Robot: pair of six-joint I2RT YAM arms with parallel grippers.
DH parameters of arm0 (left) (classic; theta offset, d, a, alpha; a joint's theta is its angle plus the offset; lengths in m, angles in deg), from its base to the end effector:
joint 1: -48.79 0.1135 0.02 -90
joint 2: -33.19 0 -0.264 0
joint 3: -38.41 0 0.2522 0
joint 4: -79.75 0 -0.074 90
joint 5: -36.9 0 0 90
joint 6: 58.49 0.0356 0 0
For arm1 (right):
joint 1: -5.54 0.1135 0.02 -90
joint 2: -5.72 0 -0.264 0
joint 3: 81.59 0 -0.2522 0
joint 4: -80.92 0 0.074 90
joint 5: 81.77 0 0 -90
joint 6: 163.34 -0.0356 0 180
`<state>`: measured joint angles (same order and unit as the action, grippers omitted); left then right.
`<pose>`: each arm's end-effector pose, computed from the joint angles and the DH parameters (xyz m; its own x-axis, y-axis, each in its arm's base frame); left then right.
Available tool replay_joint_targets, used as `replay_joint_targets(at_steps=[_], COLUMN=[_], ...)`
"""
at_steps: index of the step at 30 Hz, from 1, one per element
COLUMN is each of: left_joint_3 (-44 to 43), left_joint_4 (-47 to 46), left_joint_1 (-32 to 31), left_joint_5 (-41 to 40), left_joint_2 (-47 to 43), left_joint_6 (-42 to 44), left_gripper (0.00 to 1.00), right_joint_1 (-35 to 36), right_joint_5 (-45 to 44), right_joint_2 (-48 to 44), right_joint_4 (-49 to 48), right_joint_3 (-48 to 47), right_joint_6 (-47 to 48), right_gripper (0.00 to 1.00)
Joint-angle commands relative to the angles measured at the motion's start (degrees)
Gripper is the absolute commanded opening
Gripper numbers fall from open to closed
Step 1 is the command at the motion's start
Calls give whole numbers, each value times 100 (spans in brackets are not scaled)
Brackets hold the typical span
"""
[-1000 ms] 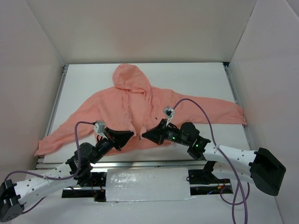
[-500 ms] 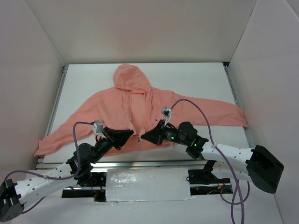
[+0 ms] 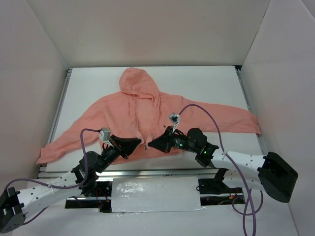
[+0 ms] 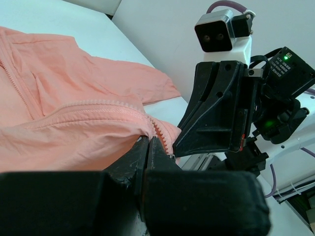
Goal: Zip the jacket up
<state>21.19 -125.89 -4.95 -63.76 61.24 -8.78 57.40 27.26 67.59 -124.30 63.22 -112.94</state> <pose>0.0882 -0.1091 0.2181 -0.3287 -0.6263 -0.7069 0.6215 0.4201 -0.6612 0.1320 0.1869 0.2303 -0.6144 0.1933 -0.7650 -0.7180 0.2651 0.6436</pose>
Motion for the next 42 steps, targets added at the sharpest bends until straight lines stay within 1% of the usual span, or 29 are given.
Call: replay_joint_targets(at_steps=[1, 25, 42], left_joint_3=[-5, -14, -76], left_joint_4=[-481, -420, -340], left_joint_1=[21, 30, 30], left_joint_5=[11, 63, 151], left_joint_2=[33, -2, 139], left_joint_6=[-66, -102, -101], left_gripper=[0, 0, 0], right_joint_1=[-26, -70, -141], right_joint_5=[13, -136, -66], right_joint_2=[-43, 1, 18], right_joint_4=[-347, -259, -259], right_joint_3=[-239, -221, -300], right_joint_6=[-13, -66, -84], right_gripper=[0, 0, 0])
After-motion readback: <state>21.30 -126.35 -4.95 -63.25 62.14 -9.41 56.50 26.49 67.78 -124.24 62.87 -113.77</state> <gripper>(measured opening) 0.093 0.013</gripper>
